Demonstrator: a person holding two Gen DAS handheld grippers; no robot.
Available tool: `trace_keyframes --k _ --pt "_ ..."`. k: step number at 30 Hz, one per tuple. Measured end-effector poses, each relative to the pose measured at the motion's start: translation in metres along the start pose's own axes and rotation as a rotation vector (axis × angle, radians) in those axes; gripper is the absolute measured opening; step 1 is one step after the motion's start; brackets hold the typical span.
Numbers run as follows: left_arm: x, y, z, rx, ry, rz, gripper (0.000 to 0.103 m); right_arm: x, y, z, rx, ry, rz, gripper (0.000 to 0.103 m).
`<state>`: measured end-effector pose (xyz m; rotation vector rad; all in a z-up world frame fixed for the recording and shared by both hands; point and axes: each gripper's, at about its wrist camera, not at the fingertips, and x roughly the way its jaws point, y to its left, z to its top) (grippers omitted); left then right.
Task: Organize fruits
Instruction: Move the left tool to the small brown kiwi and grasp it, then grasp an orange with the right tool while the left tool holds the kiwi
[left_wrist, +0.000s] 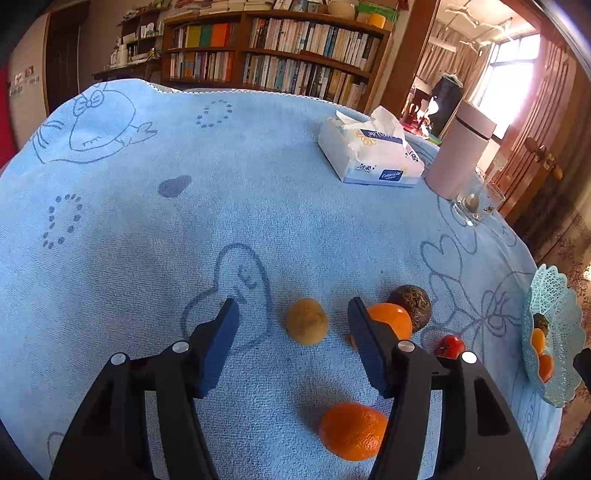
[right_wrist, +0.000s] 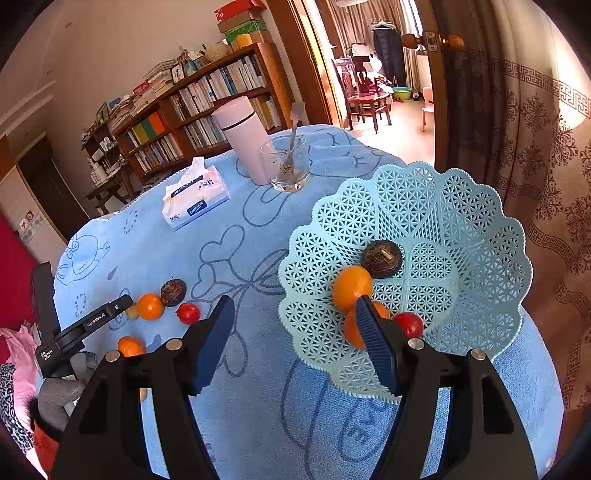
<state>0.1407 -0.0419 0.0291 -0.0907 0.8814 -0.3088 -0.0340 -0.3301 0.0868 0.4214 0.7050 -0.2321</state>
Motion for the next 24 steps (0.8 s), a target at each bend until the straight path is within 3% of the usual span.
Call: trace_keyframes --k 3,8,12,19,24 --pt "0.010 0.002 -0.003 -0.009 0.029 -0.019 0.050 0.007 0.005 -0.002 -0.008 0.014 0.005 0.069" --pt "0.013 -0.002 -0.005 0.020 0.014 0.004 0.047 0.018 0.011 -0.005 -0.021 0.037 0.012 0.069" --pt "0.010 -0.003 -0.006 0.023 0.018 -0.025 0.026 0.025 0.019 -0.007 -0.043 0.055 0.017 0.069" --pt "-0.013 -0.003 -0.002 0.024 -0.038 -0.014 0.026 0.041 0.041 -0.011 -0.090 0.089 0.028 0.069" --pt "-0.035 0.003 0.005 0.005 -0.104 0.010 0.026 0.058 0.065 -0.013 -0.101 0.155 0.103 0.069"
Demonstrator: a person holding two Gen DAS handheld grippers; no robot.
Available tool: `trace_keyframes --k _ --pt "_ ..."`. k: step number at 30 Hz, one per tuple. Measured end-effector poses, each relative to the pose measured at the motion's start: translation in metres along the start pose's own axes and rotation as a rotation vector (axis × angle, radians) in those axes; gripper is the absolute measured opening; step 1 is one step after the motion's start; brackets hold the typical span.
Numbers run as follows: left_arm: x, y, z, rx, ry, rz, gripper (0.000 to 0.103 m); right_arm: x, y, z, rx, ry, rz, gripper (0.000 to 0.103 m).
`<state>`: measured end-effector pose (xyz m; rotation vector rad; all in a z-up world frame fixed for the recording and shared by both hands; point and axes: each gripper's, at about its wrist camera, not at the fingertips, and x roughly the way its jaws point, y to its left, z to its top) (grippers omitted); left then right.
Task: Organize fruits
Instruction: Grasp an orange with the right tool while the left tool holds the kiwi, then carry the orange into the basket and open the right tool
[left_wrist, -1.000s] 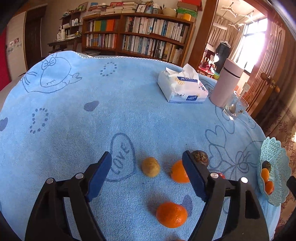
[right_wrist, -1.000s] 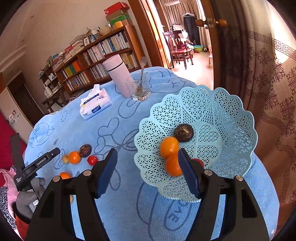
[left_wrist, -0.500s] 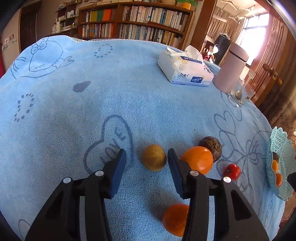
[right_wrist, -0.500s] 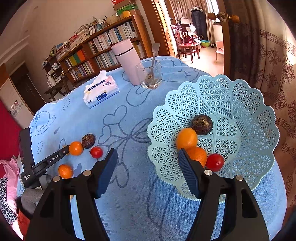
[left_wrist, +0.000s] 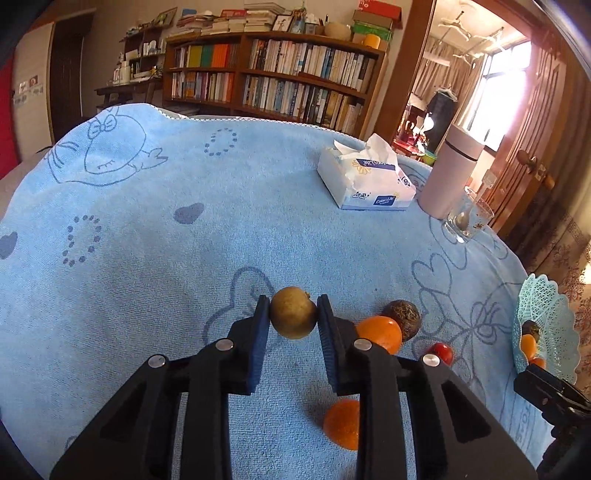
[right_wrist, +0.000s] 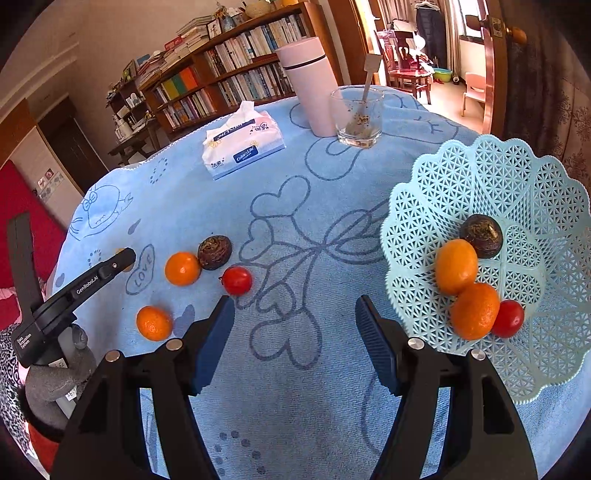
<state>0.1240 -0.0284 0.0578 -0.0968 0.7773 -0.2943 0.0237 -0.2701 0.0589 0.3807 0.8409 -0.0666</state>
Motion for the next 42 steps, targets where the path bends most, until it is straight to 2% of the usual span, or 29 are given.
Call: trace_keyframes --k 4,9,16,22,28,31,33,42 --pt "-0.008 0.004 0.003 -0.012 -0.027 0.015 0.026 0.020 0.021 0.006 0.007 0.061 0.079 0.070" --pt "-0.008 0.013 0.005 -0.047 -0.023 0.024 0.026 0.047 0.047 0.013 0.036 0.149 0.197 0.070" --pt "-0.007 0.022 0.006 -0.077 -0.023 0.030 0.026 0.087 0.077 0.021 0.047 0.222 0.237 0.070" --pt "-0.005 0.028 0.008 -0.103 -0.020 0.031 0.026 0.109 0.095 0.024 -0.003 0.213 0.185 0.070" --pt "-0.005 0.031 0.008 -0.121 -0.019 0.029 0.027 0.119 0.112 0.025 -0.097 0.157 0.102 0.068" --pt "-0.005 0.032 0.008 -0.125 -0.017 0.028 0.027 0.122 0.121 0.023 -0.163 0.131 0.038 0.058" --pt "-0.005 0.032 0.008 -0.125 -0.016 0.027 0.026 0.124 0.124 0.022 -0.194 0.118 -0.005 0.046" --pt "-0.005 0.028 0.007 -0.114 -0.016 0.022 0.027 0.104 0.112 0.022 -0.171 0.096 0.020 0.044"
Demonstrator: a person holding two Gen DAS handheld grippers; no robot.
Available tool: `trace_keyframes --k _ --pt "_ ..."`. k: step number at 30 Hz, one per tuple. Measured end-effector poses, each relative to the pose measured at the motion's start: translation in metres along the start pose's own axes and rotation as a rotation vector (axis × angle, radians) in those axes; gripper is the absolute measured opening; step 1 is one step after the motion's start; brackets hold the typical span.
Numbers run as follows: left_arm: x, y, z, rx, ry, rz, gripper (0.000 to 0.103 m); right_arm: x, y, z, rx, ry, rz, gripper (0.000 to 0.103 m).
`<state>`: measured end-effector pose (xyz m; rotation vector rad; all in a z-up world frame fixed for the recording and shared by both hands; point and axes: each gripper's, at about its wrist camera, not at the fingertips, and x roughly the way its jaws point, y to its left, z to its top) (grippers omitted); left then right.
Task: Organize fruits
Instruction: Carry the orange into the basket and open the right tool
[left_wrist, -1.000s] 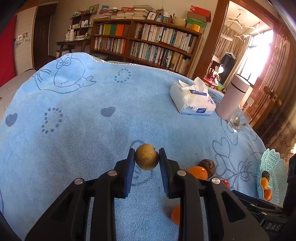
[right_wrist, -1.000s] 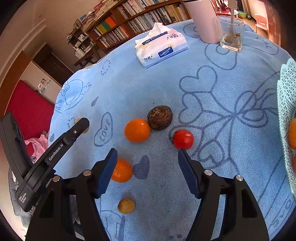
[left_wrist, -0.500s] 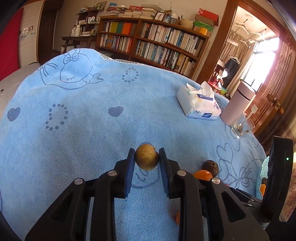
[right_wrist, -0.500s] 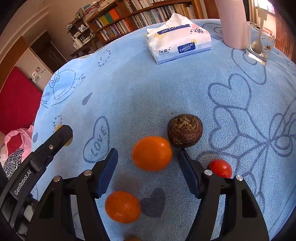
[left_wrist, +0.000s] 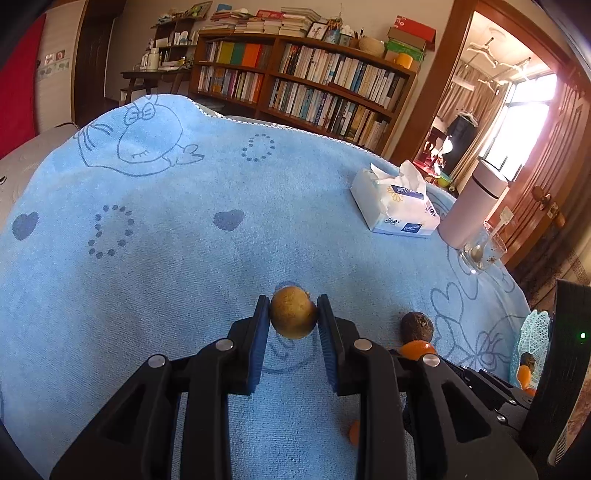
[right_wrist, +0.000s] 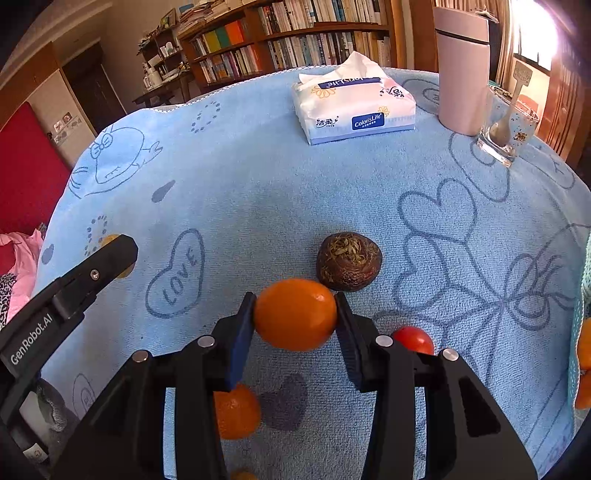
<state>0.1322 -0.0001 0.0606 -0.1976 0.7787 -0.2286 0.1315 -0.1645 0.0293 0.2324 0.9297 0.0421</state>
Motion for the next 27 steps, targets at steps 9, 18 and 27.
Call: trace_keyframes --k 9,18,27 --pt "-0.001 -0.003 -0.001 0.009 0.000 -0.004 0.027 -0.037 -0.012 -0.001 0.021 -0.065 0.017 0.044" --pt "-0.002 -0.012 -0.004 0.035 0.000 -0.016 0.027 -0.073 -0.050 -0.006 0.095 -0.120 -0.028 0.044" --pt "-0.009 -0.021 -0.007 0.057 -0.008 -0.035 0.027 -0.107 -0.109 -0.020 0.198 -0.161 -0.130 0.044"
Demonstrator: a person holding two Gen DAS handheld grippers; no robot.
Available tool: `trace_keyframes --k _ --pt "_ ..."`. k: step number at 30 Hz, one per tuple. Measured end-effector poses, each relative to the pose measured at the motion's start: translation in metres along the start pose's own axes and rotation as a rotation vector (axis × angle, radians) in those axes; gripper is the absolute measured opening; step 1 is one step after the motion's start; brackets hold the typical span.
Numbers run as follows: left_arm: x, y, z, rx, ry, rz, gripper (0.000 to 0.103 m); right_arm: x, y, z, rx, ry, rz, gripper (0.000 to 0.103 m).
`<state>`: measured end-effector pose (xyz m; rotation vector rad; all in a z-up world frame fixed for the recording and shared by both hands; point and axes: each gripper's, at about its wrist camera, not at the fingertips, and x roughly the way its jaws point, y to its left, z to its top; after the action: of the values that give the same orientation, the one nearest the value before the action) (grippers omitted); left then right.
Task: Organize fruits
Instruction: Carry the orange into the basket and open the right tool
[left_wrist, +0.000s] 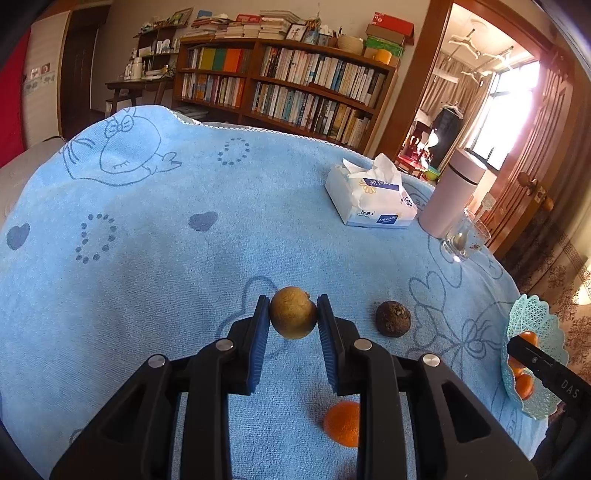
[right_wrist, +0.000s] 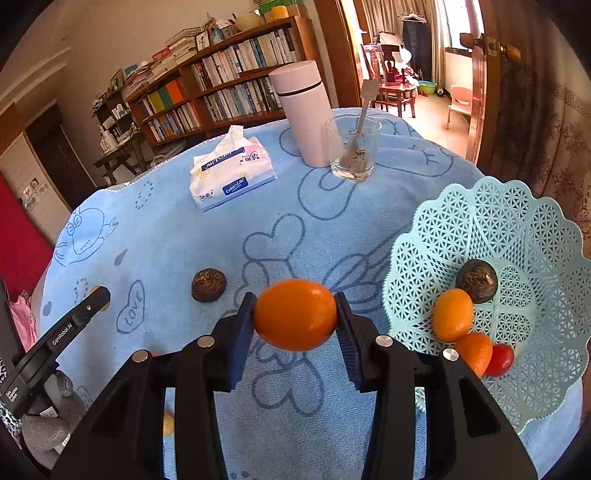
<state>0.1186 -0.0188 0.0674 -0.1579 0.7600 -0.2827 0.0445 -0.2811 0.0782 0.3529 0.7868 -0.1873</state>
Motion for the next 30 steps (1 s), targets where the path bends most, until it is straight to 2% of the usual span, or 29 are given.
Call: trace_keyframes --k 10,16,25,30 --pt "-0.003 -0.010 -0.002 0.026 -0.004 -0.007 0.027 -0.020 -0.074 -0.007 0.106 -0.016 -0.148 0.044" --pt "-0.002 -0.015 -0.005 0.043 0.001 -0.009 0.027 -0.023 -0.106 -0.010 0.163 -0.019 -0.201 0.044" --pt "-0.001 -0.016 -0.006 0.051 0.006 -0.008 0.027 -0.014 -0.126 -0.015 0.207 0.005 -0.225 0.044" --pt "0.000 -0.017 -0.007 0.057 0.008 -0.008 0.027 -0.013 -0.129 -0.015 0.223 -0.004 -0.228 0.049"
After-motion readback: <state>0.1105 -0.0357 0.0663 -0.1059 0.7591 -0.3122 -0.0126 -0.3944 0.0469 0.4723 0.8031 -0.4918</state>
